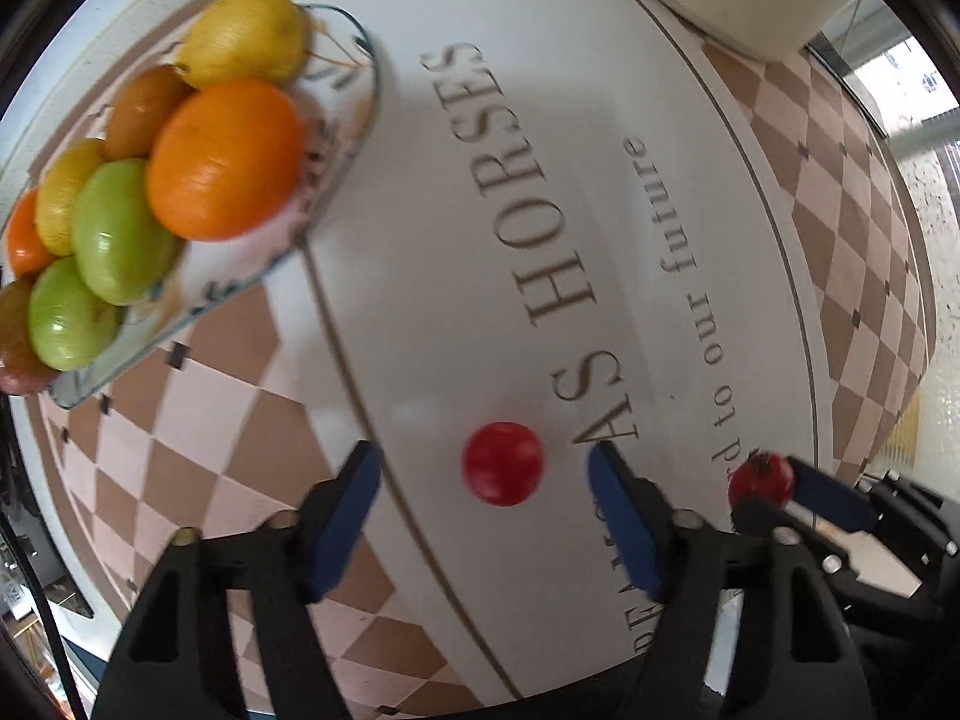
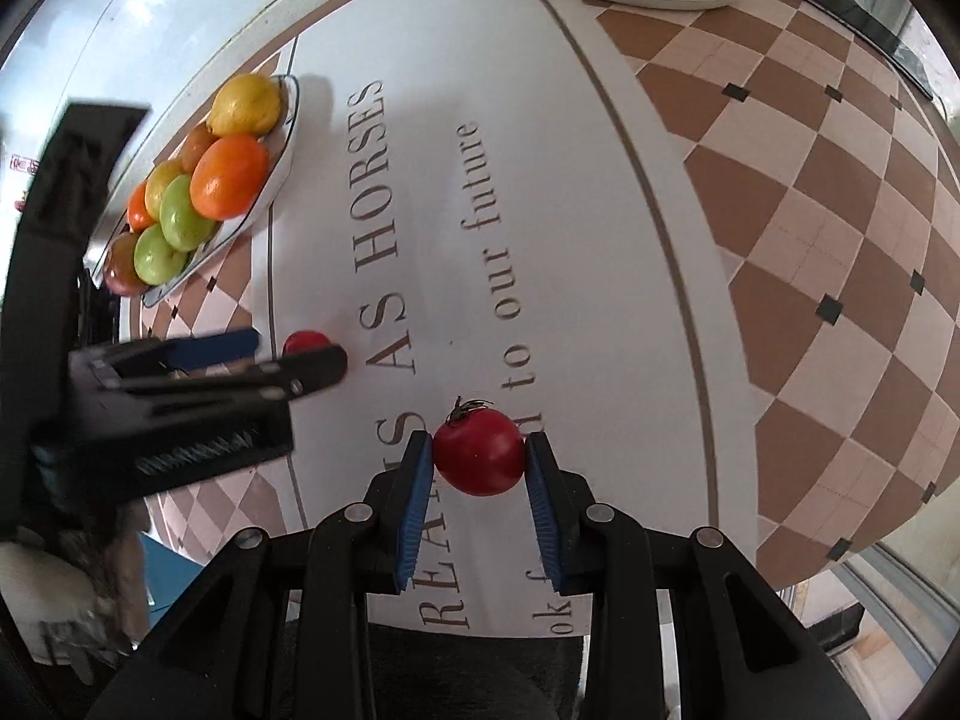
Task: Organize fruits
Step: 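Grasp one cherry tomato with the left tool while the right tool grasps the other, then carry both cherry tomatoes with both tools to the plate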
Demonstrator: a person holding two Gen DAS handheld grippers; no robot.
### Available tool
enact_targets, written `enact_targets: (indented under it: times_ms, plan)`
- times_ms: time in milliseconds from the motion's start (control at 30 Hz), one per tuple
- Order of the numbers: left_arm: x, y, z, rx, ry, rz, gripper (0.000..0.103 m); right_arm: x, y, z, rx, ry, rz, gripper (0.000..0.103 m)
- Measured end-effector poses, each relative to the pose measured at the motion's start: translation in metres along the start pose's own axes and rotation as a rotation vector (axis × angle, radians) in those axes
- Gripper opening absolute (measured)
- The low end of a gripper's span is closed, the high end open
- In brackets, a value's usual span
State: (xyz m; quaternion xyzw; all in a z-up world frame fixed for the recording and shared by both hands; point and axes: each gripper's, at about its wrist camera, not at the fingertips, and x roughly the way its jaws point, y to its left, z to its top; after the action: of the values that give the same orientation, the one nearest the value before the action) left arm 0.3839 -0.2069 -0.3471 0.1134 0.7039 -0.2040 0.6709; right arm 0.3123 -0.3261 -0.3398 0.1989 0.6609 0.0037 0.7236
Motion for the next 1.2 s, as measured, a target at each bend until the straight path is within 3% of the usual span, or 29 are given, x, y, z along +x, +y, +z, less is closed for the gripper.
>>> enact_targets:
  times_ms: [33, 100, 200, 467, 667, 933, 1200]
  plan:
    - [0.003, -0.002, 0.0, 0.001, 0.006, -0.009, 0.056, -0.002, -0.002, 0.001, 0.002, -0.003, 0.002, 0.034]
    - [0.006, -0.005, -0.001, 0.006, 0.013, -0.02, 0.039, -0.002, 0.0, 0.004, 0.003, -0.006, 0.004, 0.034]
    - [0.007, -0.007, -0.001, 0.007, 0.009, -0.03, 0.028, -0.005, 0.0, 0.006, -0.002, -0.01, 0.008, 0.034]
    - [-0.005, 0.001, -0.001, -0.016, -0.036, -0.055, 0.026, -0.013, 0.012, 0.012, -0.032, -0.029, 0.009, 0.034]
    - [-0.025, 0.03, -0.006, -0.082, -0.079, -0.104, 0.026, -0.025, 0.024, 0.017, -0.039, -0.055, 0.034, 0.034]
    - [-0.08, 0.125, -0.013, -0.337, -0.174, -0.227, 0.026, -0.02, 0.066, 0.036, -0.094, -0.073, 0.151, 0.034]
    - [-0.072, 0.192, -0.015, -0.582, -0.179, -0.322, 0.026, 0.026, 0.134, 0.075, -0.141, -0.047, 0.292, 0.034]
